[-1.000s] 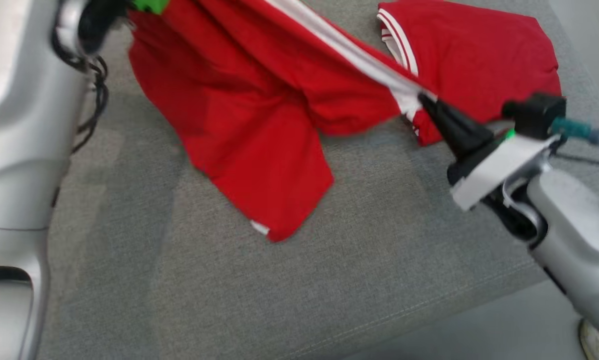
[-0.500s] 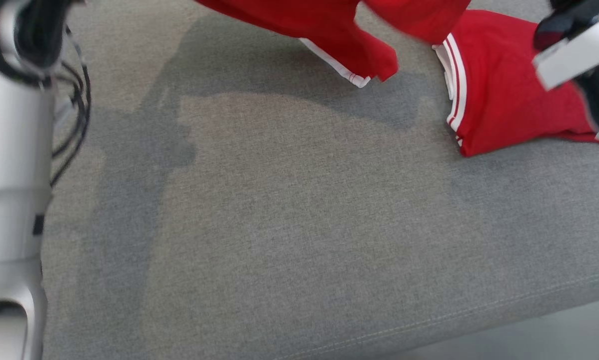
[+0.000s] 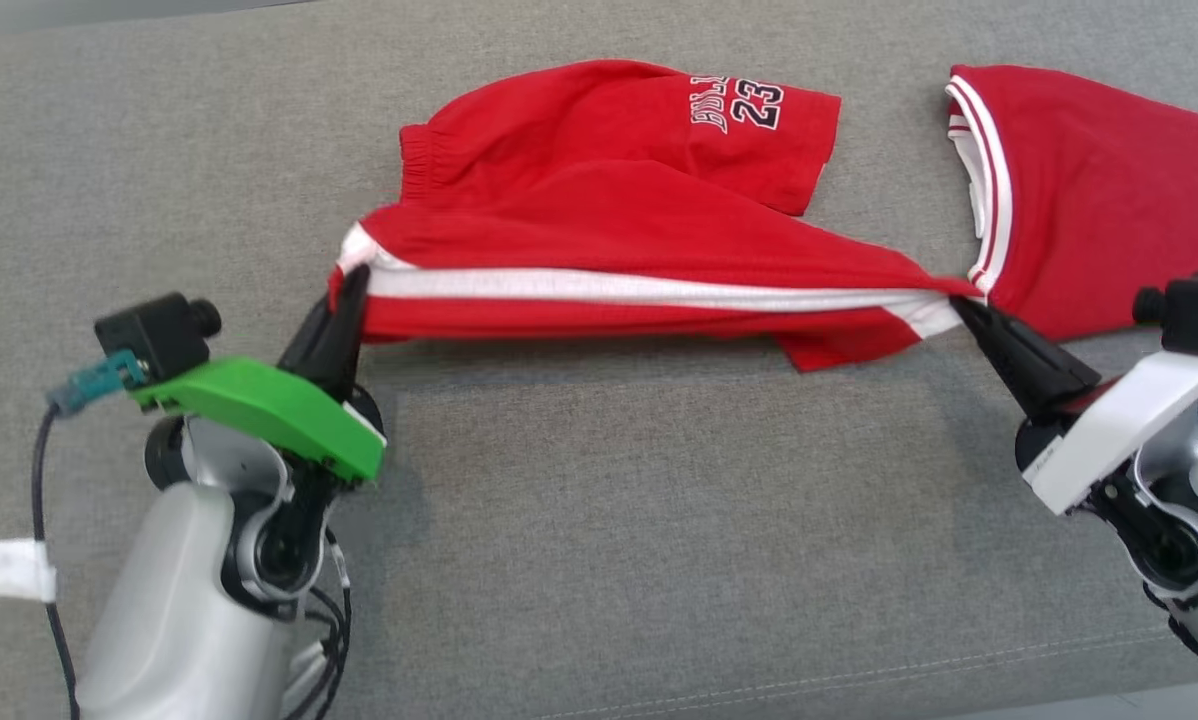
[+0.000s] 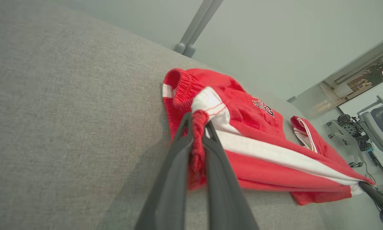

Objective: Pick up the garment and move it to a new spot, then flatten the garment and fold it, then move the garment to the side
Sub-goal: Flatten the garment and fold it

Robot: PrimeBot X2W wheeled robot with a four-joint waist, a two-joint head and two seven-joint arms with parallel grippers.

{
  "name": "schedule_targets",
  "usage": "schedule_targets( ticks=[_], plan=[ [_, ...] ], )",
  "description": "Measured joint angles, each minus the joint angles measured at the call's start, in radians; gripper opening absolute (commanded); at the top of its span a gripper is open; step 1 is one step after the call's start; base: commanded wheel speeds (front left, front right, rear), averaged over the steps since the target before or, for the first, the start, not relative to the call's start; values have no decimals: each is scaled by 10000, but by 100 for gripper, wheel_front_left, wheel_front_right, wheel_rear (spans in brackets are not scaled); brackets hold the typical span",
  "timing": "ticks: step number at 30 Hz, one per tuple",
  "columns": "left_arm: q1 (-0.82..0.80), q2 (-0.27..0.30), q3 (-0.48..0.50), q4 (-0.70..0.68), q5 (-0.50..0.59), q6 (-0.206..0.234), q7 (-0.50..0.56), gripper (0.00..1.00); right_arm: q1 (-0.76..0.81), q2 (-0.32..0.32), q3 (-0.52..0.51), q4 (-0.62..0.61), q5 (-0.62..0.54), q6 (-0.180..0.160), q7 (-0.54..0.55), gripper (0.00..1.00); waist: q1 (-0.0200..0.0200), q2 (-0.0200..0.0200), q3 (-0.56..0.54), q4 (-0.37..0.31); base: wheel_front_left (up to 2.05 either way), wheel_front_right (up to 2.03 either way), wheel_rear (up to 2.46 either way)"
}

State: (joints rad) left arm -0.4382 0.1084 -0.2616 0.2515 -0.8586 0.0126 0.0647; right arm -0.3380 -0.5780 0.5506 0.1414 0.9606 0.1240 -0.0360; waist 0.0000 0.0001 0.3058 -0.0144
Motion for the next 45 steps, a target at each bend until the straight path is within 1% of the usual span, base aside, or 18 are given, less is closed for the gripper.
schedule_targets(
  ticks=[3, 5, 8, 15, 16, 17, 18, 19, 21, 22, 29, 33, 34, 37, 40, 42, 43, 45],
  plan=[
    [835, -84, -150, -259, 21, -2, -268, 0, 626, -203, 0, -144, 132, -40, 0, 0, 0, 0, -46, 208, 0, 0, 0],
    [1335, -176, -290, -387, 29, -13, -531, 0, 942, -330, 96, -213, 69, -132, 2, 0, 0, 0, -57, 355, 0, 0, 0],
    [1923, -303, -464, -485, 52, -134, -832, 0, 1239, -556, 339, -332, -90, -207, 10, 0, 0, 0, -58, 565, 0, 0, 0],
    [2801, -221, -773, -729, 127, -362, -1231, 0, 1429, -786, 1292, -721, -1204, -209, 251, 0, 0, 0, -61, 881, 0, 0, 0],
    [2882, -203, -815, -742, 138, -403, -1296, 6, 1429, -790, 1361, -754, -1302, -209, 253, 0, 0, 0, -51, 892, 0, 0, 0],
    [2950, -192, -867, -761, 169, -403, -1304, 22, 1429, -796, 1423, -767, -1392, -213, 261, 0, 0, -1, -42, 901, 0, 0, 0],
    [3003, -194, -932, -773, 171, -418, -1302, 34, 1429, -798, 1467, -779, -1521, -217, 284, 0, 0, 0, -33, 911, 0, 0, 0],
    [3099, -178, -1045, -821, 192, -527, -1275, 56, 1429, -788, 1524, -823, -1618, -305, 286, 0, 0, 0, -15, 927, 0, 0, 0],
    [3223, -104, -1127, -880, 209, -577, -1271, 96, 1429, -777, 1584, -855, -1682, -382, 286, 0, 0, 0, 5, 938, 0, 0, 0],
    [3262, -19, -1200, -901, 255, -579, -1264, 100, 1429, -771, 1592, -861, -1718, -387, 286, 0, 0, 0, 15, 941, 0, 0, 0],
    [3413, 261, -1323, -1097, 443, -658, -1076, 100, 1437, -688, 1593, -865, -1728, -554, 284, 0, 0, 0, 41, 934, 0, 0, 0],
    [3472, 414, -1350, -1377, 454, -667, -871, 100, 1474, -575, 1628, -863, -1728, -575, 284, 0, 0, 0, 19, 884, 0, 0, 0],
    [3471, 433, -1365, -1455, 454, -704, -811, 100, 1489, -573, 1628, -861, -1728, -633, 284, 0, 0, 0, 15, 875, 0, 0, 0],
    [3455, 560, -1492, -1747, 447, -830, -522, 100, 1590, -552, 1643, -861, -1728, -642, 284, 0, 0, 0, -1, 849, 0, 0, 0],
    [3337, 832, -1597, -1977, 472, -840, -192, 100, 1646, -504, 1682, -855, -1726, -648, 284, 0, 0, 0, -23, 824, 0, 0, 0],
    [3161, 1089, -1565, -2052, 625, -840, -86, 100, 1645, -464, 1678, -855, -1724, -658, 284, 0, 0, -1, -37, 797, 0, 0, 0],
    [3025, 1361, -1471, -2163, 736, -840, 25, 100, 1639, -422, 1722, -857, -1726, -654, 288, 0, 0, 0, -55, 740, 0, 0, 0],
    [2847, 1517, -1465, -2288, 811, -840, 174, 100, 1643, -424, 1714, -857, -1724, -665, 286, 0, 0, 0, -81, 692, 0, 0, 0]
  ],
)
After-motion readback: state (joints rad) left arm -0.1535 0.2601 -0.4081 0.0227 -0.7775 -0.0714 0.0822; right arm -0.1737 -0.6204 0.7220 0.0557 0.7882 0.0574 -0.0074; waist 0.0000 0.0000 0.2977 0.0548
